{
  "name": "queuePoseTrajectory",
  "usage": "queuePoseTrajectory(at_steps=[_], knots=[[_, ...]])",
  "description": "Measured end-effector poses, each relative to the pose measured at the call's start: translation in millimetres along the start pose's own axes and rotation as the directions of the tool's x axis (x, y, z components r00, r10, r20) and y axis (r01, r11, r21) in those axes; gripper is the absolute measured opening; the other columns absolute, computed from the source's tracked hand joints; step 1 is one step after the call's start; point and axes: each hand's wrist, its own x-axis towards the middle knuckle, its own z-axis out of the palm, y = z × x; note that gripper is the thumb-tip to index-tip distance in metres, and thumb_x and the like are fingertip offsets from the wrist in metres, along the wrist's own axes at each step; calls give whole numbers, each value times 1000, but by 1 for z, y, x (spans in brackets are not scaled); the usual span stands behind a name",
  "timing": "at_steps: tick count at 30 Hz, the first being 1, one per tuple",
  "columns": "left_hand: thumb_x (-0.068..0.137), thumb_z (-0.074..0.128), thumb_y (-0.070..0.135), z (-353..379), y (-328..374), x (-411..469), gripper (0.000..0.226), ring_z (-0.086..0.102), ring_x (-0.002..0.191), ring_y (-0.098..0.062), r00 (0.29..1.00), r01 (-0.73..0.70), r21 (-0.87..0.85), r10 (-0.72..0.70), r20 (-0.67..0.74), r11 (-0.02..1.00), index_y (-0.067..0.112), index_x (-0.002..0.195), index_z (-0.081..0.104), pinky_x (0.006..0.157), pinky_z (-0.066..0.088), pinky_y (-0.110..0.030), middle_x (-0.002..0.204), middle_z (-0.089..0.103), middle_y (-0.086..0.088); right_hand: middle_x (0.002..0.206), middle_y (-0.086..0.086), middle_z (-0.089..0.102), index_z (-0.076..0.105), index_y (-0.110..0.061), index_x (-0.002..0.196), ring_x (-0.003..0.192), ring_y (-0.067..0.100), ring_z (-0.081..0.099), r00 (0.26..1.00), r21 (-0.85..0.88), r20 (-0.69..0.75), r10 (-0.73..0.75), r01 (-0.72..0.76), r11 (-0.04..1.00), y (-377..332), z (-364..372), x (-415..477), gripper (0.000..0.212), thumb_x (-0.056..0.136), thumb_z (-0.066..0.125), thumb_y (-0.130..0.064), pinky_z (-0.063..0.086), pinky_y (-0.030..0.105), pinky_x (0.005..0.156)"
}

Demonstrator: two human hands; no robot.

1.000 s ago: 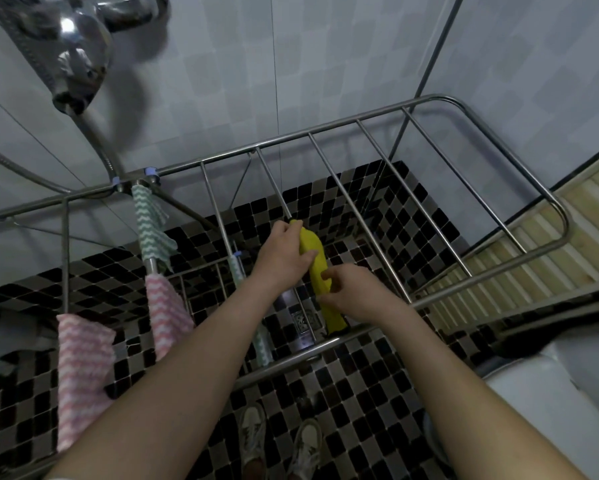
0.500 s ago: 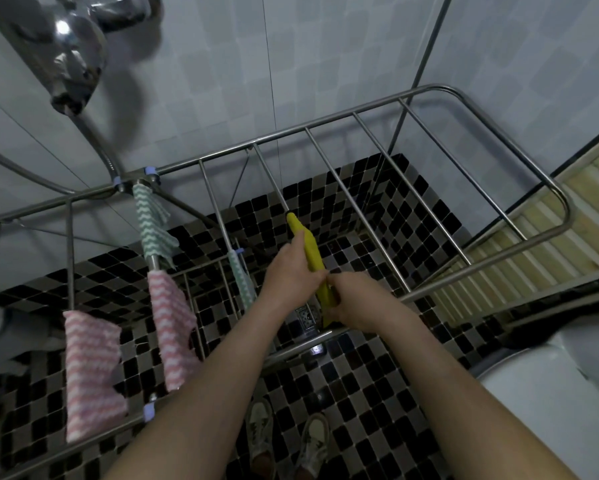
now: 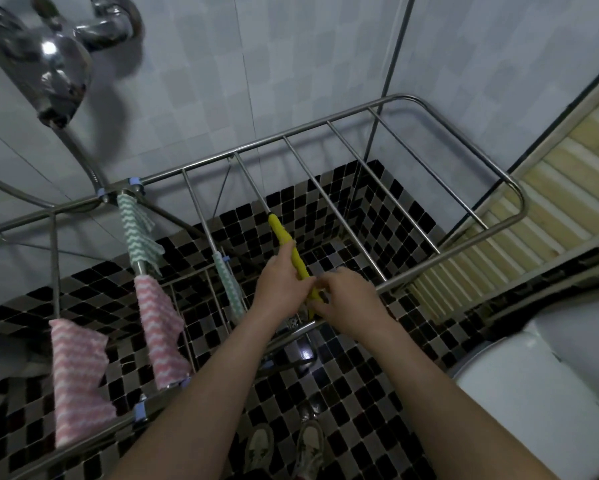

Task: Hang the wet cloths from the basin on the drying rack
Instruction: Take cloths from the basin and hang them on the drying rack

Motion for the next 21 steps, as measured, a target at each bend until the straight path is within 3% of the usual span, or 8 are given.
queuePoseTrajectory(at_steps=[3,6,9,12,16,18,21], knots=[[87,66,21,6,-7,-6,70,60,87,-24,998,-9,11,8,59,1000,26,147,29,66,52,-33,111,54,-12,81,-5,58,57,-24,81,80,16,56,993,25,-65,97,-95,995,-4,4,-11,22,88,60,-45,48,43,86],[88,65,23,6,-10,-6,66,60,90,-22,997,-18,9,17,80,1000,27,145,32,71,52,-35,116,53,-9,82,-7,62,59,-26,83,89,16,56,982,24,-116,150,-149,989,-11,11,-20,16,92,56,-39,43,45,96],[89,62,26,1,-11,-13,59,54,96,-22,994,-92,36,90,65,995,25,142,37,74,44,-32,124,48,-9,90,-5,65,66,-24,95,92,16,55,963,105,-178,202,-185,977,-18,13,-31,13,94,56,-33,47,43,91],[92,58,23,-6,-11,-30,41,51,92,-17,977,-212,-29,212,14,977,22,132,48,73,40,-29,118,47,-4,94,-4,68,69,-20,104,87,13,61,918,366,-233,321,-223,904,-24,12,-54,16,95,57,-25,54,36,83],[96,49,17,-12,-6,-50,20,54,75,-14,936,-352,-176,345,-71,919,24,106,65,65,45,-27,96,53,3,78,-1,70,70,-19,103,69,11,65,796,668,-311,520,-206,715,-25,9,-93,16,97,55,-20,55,31,68],[98,45,14,-8,-2,-62,23,49,58,-9,935,-352,-261,352,-49,899,23,100,66,51,38,-21,85,55,3,67,2,67,69,-21,100,56,6,59,714,756,-345,609,-173,631,-23,7,-118,16,98,53,-18,47,22,56],[99,42,14,1,5,-80,25,35,40,-6,924,-346,-330,379,39,878,24,95,65,38,28,-20,56,46,4,57,1,62,69,-21,93,53,8,55,581,790,-418,699,-147,595,-15,4,-159,17,98,53,-16,45,20,56]])
